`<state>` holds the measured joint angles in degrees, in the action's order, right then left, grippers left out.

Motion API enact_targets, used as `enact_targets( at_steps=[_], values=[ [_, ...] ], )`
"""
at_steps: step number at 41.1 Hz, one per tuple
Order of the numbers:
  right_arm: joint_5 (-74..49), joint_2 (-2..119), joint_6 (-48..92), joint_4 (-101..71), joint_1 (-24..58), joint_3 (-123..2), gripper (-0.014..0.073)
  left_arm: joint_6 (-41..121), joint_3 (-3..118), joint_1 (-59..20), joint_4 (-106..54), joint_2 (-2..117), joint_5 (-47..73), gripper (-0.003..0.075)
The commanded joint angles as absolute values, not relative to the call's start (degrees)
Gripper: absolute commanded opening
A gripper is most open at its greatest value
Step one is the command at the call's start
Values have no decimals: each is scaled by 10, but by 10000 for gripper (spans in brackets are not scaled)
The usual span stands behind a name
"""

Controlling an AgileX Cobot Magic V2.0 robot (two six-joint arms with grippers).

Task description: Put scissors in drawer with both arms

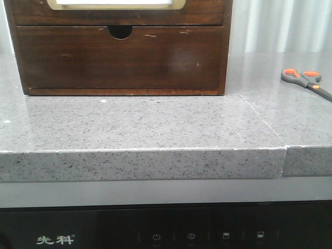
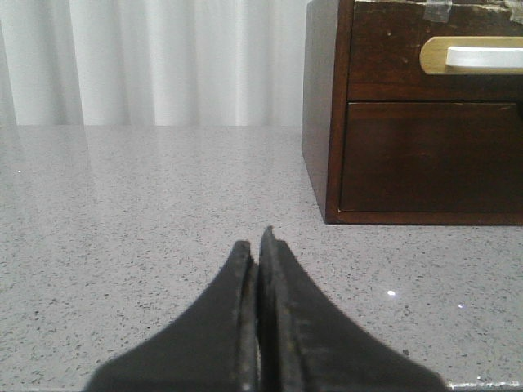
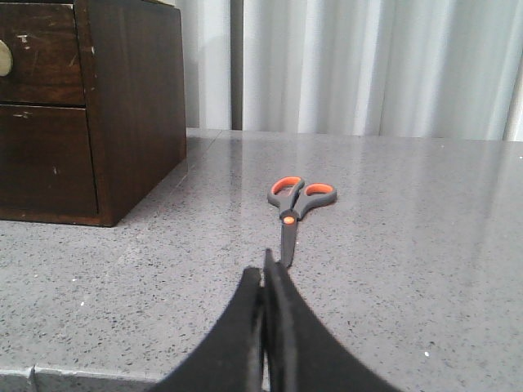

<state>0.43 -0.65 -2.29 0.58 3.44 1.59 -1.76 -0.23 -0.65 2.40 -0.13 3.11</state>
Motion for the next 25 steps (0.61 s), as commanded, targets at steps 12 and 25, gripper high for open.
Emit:
enact_targets(
  at_steps=[12,25],
  values=[
    [54,-15,-21,8,35,16,-67,-23,-17,-6,20,-12,-16,-20],
    [82,-15,-21,9,35,15,-67,-23,-17,-6,20,-12,-19,-20]
  ],
)
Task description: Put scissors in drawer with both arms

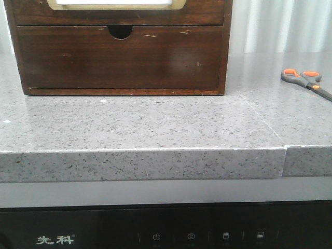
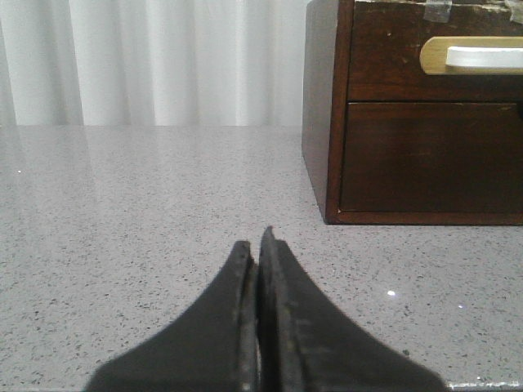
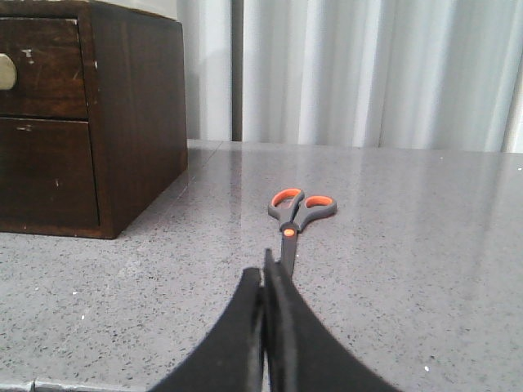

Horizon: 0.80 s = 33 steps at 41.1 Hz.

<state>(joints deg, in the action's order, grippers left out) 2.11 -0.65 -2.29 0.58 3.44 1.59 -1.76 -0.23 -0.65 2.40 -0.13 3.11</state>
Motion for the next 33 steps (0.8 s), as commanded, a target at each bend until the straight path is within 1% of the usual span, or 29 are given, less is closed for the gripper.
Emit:
enact_targets(
  at_steps=[1,5,8,10,14,19,27,33],
  values=[
    [94,-15,-21,9,35,15,-67,-23,-17,-6,20,-12,-26,-20],
    [118,-15,-21,5,35,4,-67,-23,-14,-6,19,-12,-87,-20],
    [93,-15,-21,4,35,-29,-67,-23,3,-7,19,-12,-109,-20],
    [61,-15,-21,4,35,-61,-67,-23,29,-8,19,-12,-101,-20],
    [-13,-5,-16,4,35,-135,-67,-23,101,-8,19,-8,-46,-20],
    [-111,39,-12,23,35,-231,-67,-23,213,-8,19,18,51,-20],
    [-236,147,-12,47,35,-354,-67,-23,382,-8,19,125,218,-20],
    [-296,217,-12,48,35,-404,-67,-21,458,-8,19,206,319,-20]
  ],
)
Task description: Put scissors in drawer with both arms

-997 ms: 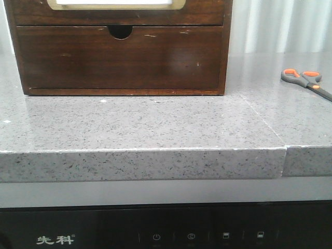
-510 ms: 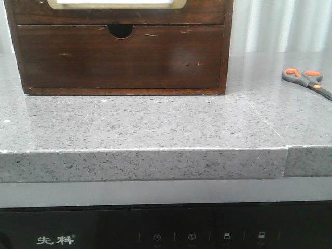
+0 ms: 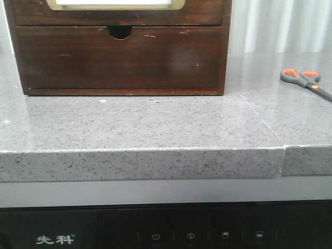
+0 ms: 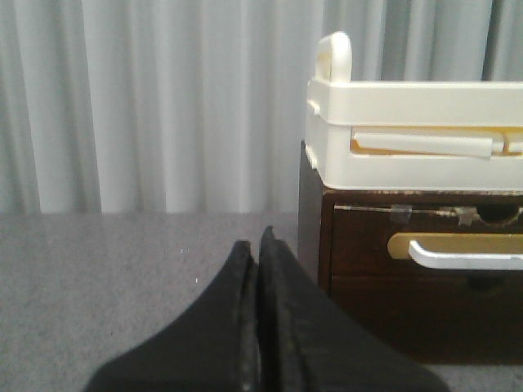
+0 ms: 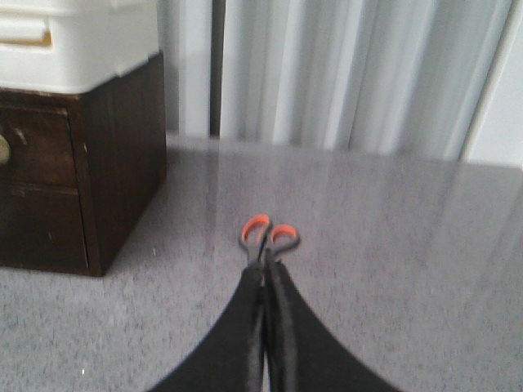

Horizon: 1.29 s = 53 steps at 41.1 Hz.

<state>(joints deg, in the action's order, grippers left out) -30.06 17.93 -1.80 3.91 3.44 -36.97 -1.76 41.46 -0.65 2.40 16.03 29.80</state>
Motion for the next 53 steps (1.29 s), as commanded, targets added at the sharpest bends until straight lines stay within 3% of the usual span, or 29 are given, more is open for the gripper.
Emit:
enact_targets(
  at_steps=[1,23,27,31,37,39,42,53],
  values=[
    [-301,229,-12,48,35,-406,-67,-18,464,-8,19,218,332,-20],
    [-353,386,-12,63,35,-398,-60,-18,427,-8,15,340,380,-20],
    [-353,402,-12,66,35,-398,46,-18,427,-8,14,349,378,-15],
    [-355,410,-12,66,35,-398,258,-18,427,-8,13,356,377,87],
    [-355,412,-12,66,35,-398,587,-18,427,-8,-3,356,352,440],
    [-355,412,-12,66,35,-398,626,-18,427,-8,-14,356,342,541],
    [-355,412,-12,66,35,-398,634,-18,427,-8,-49,356,326,614],
    [-357,412,-12,66,35,-398,634,-18,427,-8,-355,360,234,620]
  ],
)
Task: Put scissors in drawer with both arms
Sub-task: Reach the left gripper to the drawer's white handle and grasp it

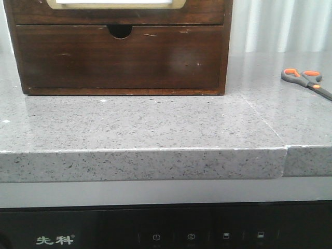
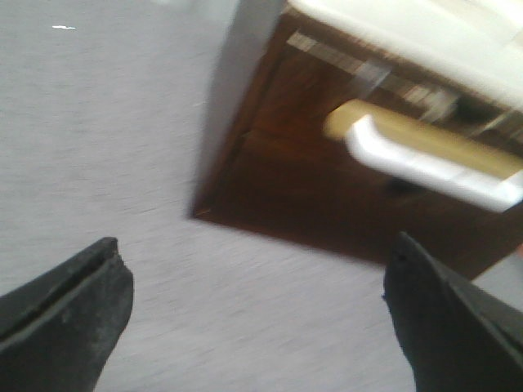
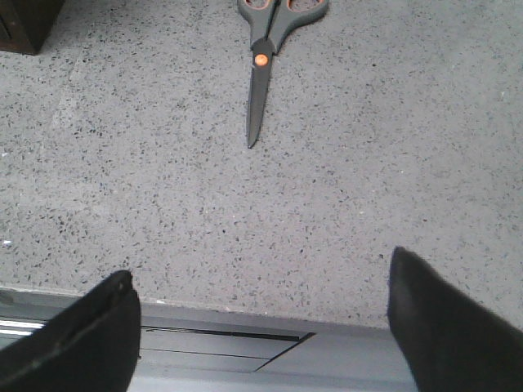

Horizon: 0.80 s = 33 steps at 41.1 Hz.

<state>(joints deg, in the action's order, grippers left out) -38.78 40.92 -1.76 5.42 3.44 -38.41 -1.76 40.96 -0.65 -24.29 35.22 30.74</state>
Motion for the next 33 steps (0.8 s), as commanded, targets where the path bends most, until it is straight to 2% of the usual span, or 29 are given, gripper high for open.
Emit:
enact_targets(
  at_steps=[1,16,25,33],
  values=[
    [-357,412,-12,66,35,-398,634,-18,427,-8,-372,363,227,620],
    [-357,412,-12,66,35,-398,634,0,430,-8,-591,486,239,620],
    [-357,412,-12,66,35,-398,634,222,430,-8,-841,590,317,620],
    [-357,412,-12,66,35,-398,634,357,430,-8,-1010,672,381,619]
  ],
)
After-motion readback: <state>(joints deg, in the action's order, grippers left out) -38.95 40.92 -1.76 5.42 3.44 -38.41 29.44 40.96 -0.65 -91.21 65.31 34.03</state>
